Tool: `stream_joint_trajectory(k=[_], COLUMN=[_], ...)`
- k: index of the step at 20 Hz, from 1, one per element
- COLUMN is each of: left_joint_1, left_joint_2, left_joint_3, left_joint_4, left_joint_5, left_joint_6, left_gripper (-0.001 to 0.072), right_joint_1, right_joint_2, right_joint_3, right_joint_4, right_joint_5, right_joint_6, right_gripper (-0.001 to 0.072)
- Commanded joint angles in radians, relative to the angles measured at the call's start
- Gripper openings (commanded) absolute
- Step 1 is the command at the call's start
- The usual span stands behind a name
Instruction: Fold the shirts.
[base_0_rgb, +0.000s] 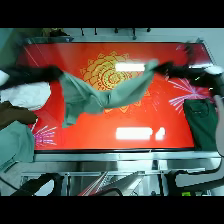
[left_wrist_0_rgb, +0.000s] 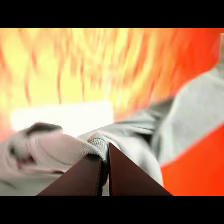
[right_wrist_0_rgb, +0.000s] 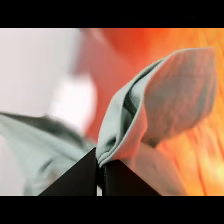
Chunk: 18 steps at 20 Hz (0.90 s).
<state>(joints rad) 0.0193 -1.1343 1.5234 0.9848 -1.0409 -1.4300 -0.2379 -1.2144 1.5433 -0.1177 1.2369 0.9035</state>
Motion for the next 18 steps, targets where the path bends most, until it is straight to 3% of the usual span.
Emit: stream_joint_trajectory(k=[1, 3, 5, 8, 10, 14, 18], left_joint_1=[0.165, 0.276, 0.385, 0.502, 0.521, 0.446, 0.217], left_joint_2=[0.119, 0.159, 0.227, 0.353, 0.401, 0.393, 0.228], left_joint_3=[0.490, 0.667, 0.678, 0.497, 0.388, 0.248, 0.080], left_joint_4=[0.011, 0.010, 0.010, 0.000, -0.075, -0.184, -0.163], left_joint_5=[0.013, 0.063, 0.129, 0.204, 0.219, 0.167, 0.000], left_joint_6=[-0.002, 0.011, 0.034, 0.058, 0.129, 0.195, 0.195], left_gripper=[0.0017, 0.0017, 0.0018, 0.0018, 0.0018, 0.0018, 0.0018], right_joint_1=[-0.149, -0.223, -0.286, -0.336, -0.340, -0.340, -0.317], right_joint_2=[0.154, 0.238, 0.327, 0.439, 0.466, 0.399, 0.292], right_joint_3=[0.296, 0.434, 0.506, 0.510, 0.510, 0.497, 0.277], right_joint_4=[0.340, 0.335, 0.306, 0.191, 0.150, 0.140, 0.080], right_joint_5=[-0.051, -0.129, -0.213, -0.288, -0.267, -0.092, 0.093], right_joint_6=[-0.070, -0.104, -0.135, -0.162, -0.171, -0.105, -0.025], right_gripper=[0.0019, 0.0019, 0.0018, 0.0018, 0.0018, 0.0019, 0.0019])
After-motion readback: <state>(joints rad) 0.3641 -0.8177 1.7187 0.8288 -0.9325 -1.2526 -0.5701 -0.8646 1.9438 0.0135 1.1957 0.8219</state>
